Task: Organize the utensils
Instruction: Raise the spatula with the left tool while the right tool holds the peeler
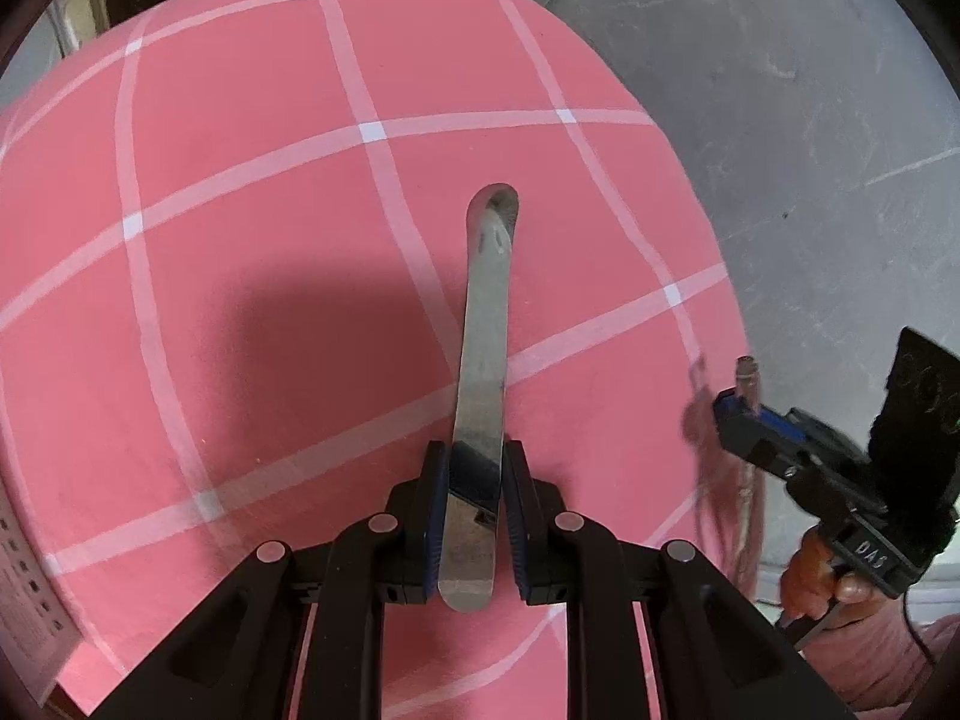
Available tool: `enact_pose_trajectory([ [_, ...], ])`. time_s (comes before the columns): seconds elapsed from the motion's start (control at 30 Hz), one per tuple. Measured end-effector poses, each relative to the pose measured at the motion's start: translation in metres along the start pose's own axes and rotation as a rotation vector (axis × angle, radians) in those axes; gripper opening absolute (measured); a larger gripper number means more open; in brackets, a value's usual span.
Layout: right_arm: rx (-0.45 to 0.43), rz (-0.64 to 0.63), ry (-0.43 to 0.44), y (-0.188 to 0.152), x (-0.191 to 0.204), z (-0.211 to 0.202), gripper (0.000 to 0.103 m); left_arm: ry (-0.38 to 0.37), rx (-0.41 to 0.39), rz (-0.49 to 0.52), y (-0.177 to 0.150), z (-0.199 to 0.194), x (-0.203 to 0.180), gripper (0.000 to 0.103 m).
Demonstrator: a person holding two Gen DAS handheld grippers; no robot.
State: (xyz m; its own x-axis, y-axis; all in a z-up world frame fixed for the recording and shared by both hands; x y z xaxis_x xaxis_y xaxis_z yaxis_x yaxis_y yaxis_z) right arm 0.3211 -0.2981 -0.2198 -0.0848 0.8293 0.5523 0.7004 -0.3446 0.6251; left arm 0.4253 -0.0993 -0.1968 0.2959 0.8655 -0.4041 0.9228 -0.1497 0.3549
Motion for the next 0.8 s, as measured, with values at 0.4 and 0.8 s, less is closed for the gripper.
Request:
enact_pose_trajectory([
  [0.4, 0.019, -0.013, 0.004, 0.0, 0.005, 0.006, 0.011, -0.081, -0.08, -0.074, -0.011, -0.017, 0.005, 0.004],
  [0.8, 0.001, -0.032, -0.008, 0.0, 0.01, 0.0, 0.011, -0.055, -0.046, -0.063, -0.004, 0.008, -0.01, 0.002],
])
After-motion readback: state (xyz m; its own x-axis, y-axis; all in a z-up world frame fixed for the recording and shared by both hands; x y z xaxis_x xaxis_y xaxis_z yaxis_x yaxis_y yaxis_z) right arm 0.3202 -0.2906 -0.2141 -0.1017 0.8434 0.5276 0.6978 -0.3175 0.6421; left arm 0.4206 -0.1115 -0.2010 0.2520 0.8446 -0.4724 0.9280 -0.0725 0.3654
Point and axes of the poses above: each gripper's, at about its wrist camera, not at the fingertips, and z roughly the way its jaws point, x to its left, y to its top, the point moved 2 cm from there along z, roughly the way its jaws point, and after that the axes turned 15 degrees about -x, right-handed, at the moved point
